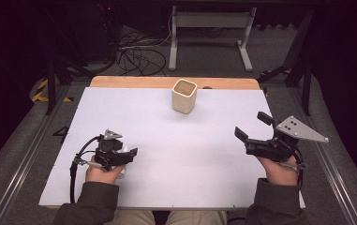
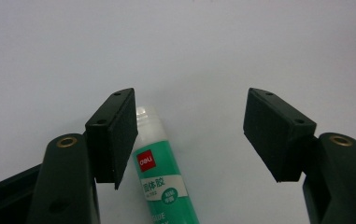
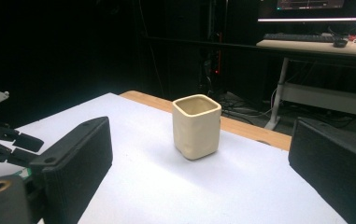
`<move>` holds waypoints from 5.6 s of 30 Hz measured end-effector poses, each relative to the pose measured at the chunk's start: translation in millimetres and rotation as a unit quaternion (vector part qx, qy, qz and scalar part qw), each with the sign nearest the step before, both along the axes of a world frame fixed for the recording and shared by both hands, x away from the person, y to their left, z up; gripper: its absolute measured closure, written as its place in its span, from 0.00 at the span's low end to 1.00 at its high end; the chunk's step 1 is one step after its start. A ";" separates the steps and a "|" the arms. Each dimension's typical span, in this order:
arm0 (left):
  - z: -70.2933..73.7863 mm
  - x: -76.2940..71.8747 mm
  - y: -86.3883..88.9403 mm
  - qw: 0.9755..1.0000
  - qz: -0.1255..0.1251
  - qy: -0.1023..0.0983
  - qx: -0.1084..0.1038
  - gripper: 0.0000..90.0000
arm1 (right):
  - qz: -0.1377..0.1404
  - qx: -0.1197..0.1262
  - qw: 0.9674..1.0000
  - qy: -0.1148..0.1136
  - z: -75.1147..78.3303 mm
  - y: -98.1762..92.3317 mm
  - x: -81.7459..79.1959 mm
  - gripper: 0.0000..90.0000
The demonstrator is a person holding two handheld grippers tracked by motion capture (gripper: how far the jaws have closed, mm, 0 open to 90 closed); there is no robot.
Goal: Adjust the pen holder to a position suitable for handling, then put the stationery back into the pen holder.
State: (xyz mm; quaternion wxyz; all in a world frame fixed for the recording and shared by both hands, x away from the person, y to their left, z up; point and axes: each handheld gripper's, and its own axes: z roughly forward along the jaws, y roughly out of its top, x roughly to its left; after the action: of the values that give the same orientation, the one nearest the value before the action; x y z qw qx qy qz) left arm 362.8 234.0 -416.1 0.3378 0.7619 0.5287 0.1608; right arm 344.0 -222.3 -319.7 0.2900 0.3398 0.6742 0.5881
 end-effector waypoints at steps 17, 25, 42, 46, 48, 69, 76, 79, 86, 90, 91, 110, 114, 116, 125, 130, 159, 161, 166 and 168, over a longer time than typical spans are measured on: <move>-12.8 18.2 -9.6 0.996 0.048 0.062 0.050 0.49 | -0.001 -0.001 1.000 0.008 1.7 0.2 -1.0 0.08; -17.1 24.7 -12.7 0.992 0.059 0.072 0.083 0.54 | 0.000 -0.001 1.000 0.011 2.2 0.4 -1.4 0.08; -23.1 27.3 -10.5 0.992 0.051 0.080 0.088 0.71 | 0.004 -0.005 1.000 0.014 3.7 3.0 -2.5 0.08; -22.9 27.3 -10.1 0.992 0.041 0.078 0.089 0.72 | 0.003 -0.003 1.000 0.015 3.6 2.0 -2.4 0.08; -22.8 27.0 -9.7 0.992 0.037 0.074 0.092 0.73 | 0.003 -0.004 1.000 0.015 3.1 2.2 -1.7 0.08; 11.9 7.2 0.3 0.996 -0.014 -0.080 -0.041 0.73 | 0.018 0.000 1.000 0.020 -2.8 9.0 4.1 0.09; 25.1 -3.2 0.6 0.981 -0.041 -0.155 -0.108 0.73 | 0.020 -0.006 1.000 0.015 -3.9 10.9 3.8 0.10; 29.4 -4.9 -0.2 0.978 -0.051 -0.169 -0.113 0.73 | 0.020 -0.004 1.000 0.014 -3.6 10.8 3.4 0.10; 44.8 -11.9 -2.1 0.964 -0.076 -0.215 -0.134 0.73 | 0.028 -0.001 1.000 0.015 -6.2 14.1 5.6 0.10; 47.1 -14.6 -1.6 0.959 -0.085 -0.229 -0.146 0.73 | 0.032 0.000 0.999 0.016 -7.7 16.1 7.1 0.10; 47.8 -15.3 -0.6 0.957 -0.087 -0.233 -0.150 0.73 | 0.033 -0.002 0.999 0.016 -8.4 16.7 7.6 0.11; 55.9 -14.3 -0.5 0.920 -0.176 -0.261 -0.234 0.73 | 0.075 0.015 0.997 0.031 -19.9 42.4 15.2 0.22; 55.8 -14.0 -2.0 0.915 -0.188 -0.264 -0.242 0.73 | 0.103 0.032 0.993 0.039 -24.9 54.9 17.5 0.26; 56.3 -14.7 -1.3 0.910 -0.197 -0.268 -0.248 0.73 | 0.124 0.039 0.991 0.043 -28.6 64.2 18.9 0.28; 58.7 -19.6 -5.4 0.892 -0.219 -0.285 -0.275 0.73 | 0.185 0.068 0.979 0.060 -40.3 100.1 21.4 0.35; 58.3 -22.6 -8.7 0.887 -0.223 -0.292 -0.282 0.72 | 0.205 0.075 0.974 0.064 -44.0 112.0 21.8 0.37; 49.9 -32.7 -31.4 0.863 -0.259 -0.294 -0.318 0.72 | 0.339 0.120 0.927 0.110 -62.3 175.0 15.4 0.47; 49.8 -32.8 -31.9 0.864 -0.259 -0.294 -0.317 0.72 | 0.342 0.119 0.925 0.115 -63.8 177.9 15.2 0.48; 49.8 -34.3 -34.0 0.860 -0.261 -0.296 -0.322 0.72 | 0.348 0.123 0.921 0.123 -66.3 181.4 15.8 0.49; 49.9 -34.7 -35.0 0.858 -0.261 -0.296 -0.328 0.72 | 0.352 0.126 0.919 0.126 -66.9 183.2 15.1 0.52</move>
State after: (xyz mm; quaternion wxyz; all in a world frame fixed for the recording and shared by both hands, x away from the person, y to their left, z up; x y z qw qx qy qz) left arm 328.1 199.0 -366.2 0.7381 0.6337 0.2080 0.1018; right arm 359.1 -39.1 -386.6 -0.0687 0.1853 0.7016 0.6846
